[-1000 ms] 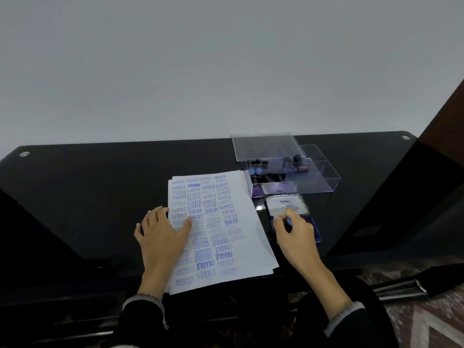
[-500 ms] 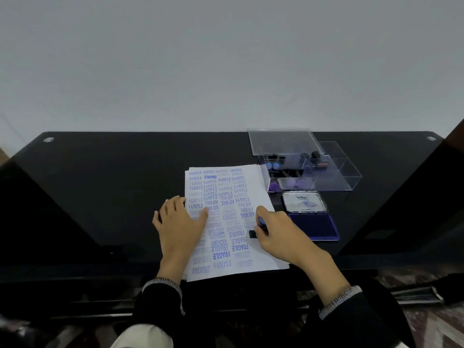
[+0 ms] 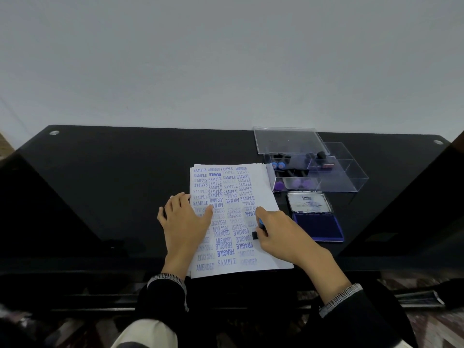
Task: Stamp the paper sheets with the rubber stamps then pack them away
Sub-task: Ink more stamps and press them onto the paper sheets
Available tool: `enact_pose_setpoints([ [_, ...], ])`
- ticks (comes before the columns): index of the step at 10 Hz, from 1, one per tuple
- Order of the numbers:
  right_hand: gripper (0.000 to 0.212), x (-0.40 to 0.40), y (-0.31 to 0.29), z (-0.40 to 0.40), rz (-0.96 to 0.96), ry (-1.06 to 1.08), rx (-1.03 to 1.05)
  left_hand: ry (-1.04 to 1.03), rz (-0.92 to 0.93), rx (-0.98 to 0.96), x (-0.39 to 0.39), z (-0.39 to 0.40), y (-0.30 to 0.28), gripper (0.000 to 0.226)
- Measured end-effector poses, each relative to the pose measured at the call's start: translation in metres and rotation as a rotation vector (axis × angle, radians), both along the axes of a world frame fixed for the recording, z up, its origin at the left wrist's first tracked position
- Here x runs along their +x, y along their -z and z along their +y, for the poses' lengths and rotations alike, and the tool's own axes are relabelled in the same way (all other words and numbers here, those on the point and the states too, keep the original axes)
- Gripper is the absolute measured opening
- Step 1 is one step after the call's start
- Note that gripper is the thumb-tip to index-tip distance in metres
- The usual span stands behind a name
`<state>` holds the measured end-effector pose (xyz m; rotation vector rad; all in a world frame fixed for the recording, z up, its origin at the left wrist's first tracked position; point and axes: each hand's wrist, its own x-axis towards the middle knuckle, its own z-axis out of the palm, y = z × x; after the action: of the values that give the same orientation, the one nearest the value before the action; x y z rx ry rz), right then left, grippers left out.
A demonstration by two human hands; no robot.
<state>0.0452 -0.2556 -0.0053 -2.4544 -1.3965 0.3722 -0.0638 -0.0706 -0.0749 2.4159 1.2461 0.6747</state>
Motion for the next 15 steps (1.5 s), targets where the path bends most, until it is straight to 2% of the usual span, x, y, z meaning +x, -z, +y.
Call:
enact_pose_setpoints([
  [4,0.014,-0.001,0.004,0.001,0.003,-0.015,-0.004,0.003,0.005,-0.015,0.0,0.0,-0.002,0.064],
  [7,0.02,-0.007,0.009,-0.003,0.018,-0.01,0.07,0.007,0.023,-0.017,-0.001,-0.001,-0.001,0.067],
  [10,0.017,-0.013,0.011,-0.004,0.0,0.025,0.102,0.018,0.034,-0.022,-0.002,-0.001,-0.001,0.067],
  [13,0.019,-0.003,0.006,0.002,0.111,0.039,0.066,0.016,0.04,-0.025,-0.002,-0.001,-0.002,0.069],
  [15,0.02,-0.01,0.01,-0.003,0.059,0.034,0.132,0.012,0.045,-0.026,-0.002,-0.002,-0.003,0.07],
])
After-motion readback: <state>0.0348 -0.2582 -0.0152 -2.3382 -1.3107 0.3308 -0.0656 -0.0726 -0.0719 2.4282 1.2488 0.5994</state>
